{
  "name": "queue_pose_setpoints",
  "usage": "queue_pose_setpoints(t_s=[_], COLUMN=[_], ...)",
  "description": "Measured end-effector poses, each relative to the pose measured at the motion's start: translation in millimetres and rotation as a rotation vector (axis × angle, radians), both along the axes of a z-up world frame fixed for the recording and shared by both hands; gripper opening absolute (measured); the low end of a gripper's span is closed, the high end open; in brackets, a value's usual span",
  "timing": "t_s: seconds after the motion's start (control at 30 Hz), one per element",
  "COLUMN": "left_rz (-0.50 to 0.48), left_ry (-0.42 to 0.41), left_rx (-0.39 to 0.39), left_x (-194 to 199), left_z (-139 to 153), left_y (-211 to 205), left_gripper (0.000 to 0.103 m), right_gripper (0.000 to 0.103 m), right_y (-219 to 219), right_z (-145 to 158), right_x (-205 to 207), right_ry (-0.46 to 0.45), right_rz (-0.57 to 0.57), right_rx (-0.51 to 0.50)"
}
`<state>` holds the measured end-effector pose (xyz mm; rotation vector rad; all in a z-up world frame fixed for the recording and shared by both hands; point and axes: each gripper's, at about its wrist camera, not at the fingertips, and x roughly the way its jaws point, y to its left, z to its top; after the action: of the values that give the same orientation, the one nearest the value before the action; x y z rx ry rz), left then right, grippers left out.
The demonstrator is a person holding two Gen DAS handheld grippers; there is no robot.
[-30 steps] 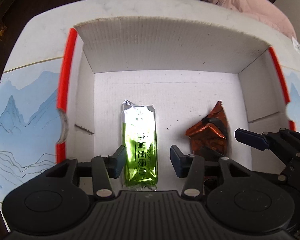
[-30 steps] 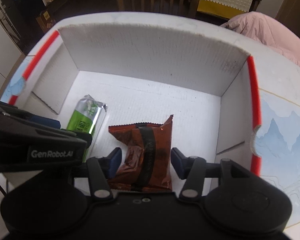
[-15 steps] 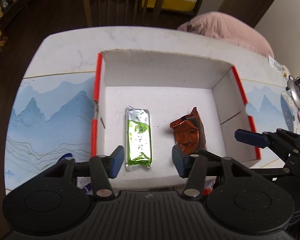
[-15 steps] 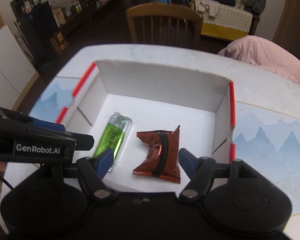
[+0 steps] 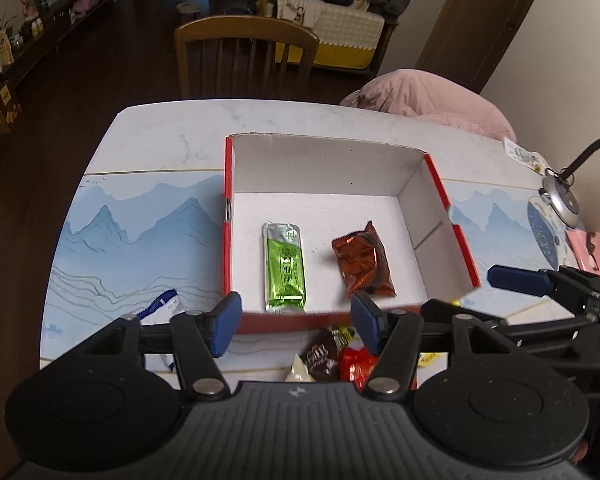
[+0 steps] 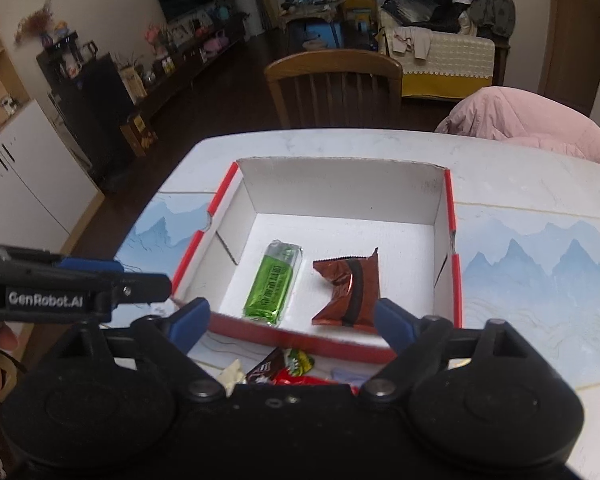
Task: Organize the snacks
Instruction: 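Move both tools back out of the box toward the snack pile, then grasp the black packet with left tool while right tool grasps the red printed bag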
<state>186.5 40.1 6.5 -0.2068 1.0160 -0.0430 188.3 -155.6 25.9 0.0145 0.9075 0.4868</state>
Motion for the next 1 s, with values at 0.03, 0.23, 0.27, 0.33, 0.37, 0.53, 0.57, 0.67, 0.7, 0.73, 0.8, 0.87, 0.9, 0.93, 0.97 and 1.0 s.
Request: queue_pose_setpoints(t_s=[0.03,0.23,0.27,0.33,0.37,0.53,0.57,0.67,0.7,0.73,0.8,0.87,0.9,0.93,0.97,1.0], left_rz=[0.001,0.004,0.007,0.013,0.014,0.052,0.064,0.097,0.108,0.118,0.128,0.146,0.163,0.179,0.195,0.216], left_ry=[-0.005,0.010,0.012,0.010,0.010,0.035,0.042,0.096,0.117,0.135,0.157,0.180,0.199,0.214,0.231,0.253], left_rx=[-0.004,-0.036,-0.040,-0.034,-0.030,-0.056,-0.064,-0.103,-0.115,-0.122,-0.123,-0.136,-0.154,-0.168,-0.179,-0.190], left_x=[-6,-38,-43,-54,-59,-81,-84,-92,-94,-95,-95,-92,-90,-89,-87,-86], left_z=[0,-10,-12,-16,-18,-34,-39,-59,-66,-73,-84,-94,-100,-106,-111,-118], left_y=[1,6,7,7,8,16,18,23,23,23,23,24,26,28,31,33], left_gripper=[0.067,0.073,0.073,0.074,0.075,0.079,0.079,0.079,0.079,0.079,0.079,0.079,0.079,0.079,0.079,0.079], right_gripper=[0.095,0.098,0.098,0.100,0.101,0.102,0.102,0.102,0.102,0.102,0.102,0.102,0.102,0.102,0.102,0.102], right_y=[-2,-7,-7,-7,-7,-5,-5,-3,0,2,5,8,9,11,13,16], right_z=[1,-1,-2,-5,-8,-22,-27,-46,-53,-61,-73,-84,-90,-94,-98,-103], right_x=[-5,-32,-37,-46,-50,-65,-67,-75,-76,-76,-76,-74,-72,-71,-70,-69], right_ry=[-0.006,-0.020,-0.019,-0.022,-0.026,-0.014,-0.010,0.020,0.034,0.049,0.075,0.085,0.094,0.100,0.099,0.097], right_rz=[-0.006,-0.010,-0.010,-0.014,-0.017,-0.024,-0.029,-0.043,-0.042,-0.043,-0.049,-0.057,-0.063,-0.062,-0.054,-0.048], right_rx=[0.009,0.022,0.023,0.016,0.009,0.006,0.012,-0.013,-0.025,-0.034,-0.046,-0.071,-0.082,-0.089,-0.101,-0.121])
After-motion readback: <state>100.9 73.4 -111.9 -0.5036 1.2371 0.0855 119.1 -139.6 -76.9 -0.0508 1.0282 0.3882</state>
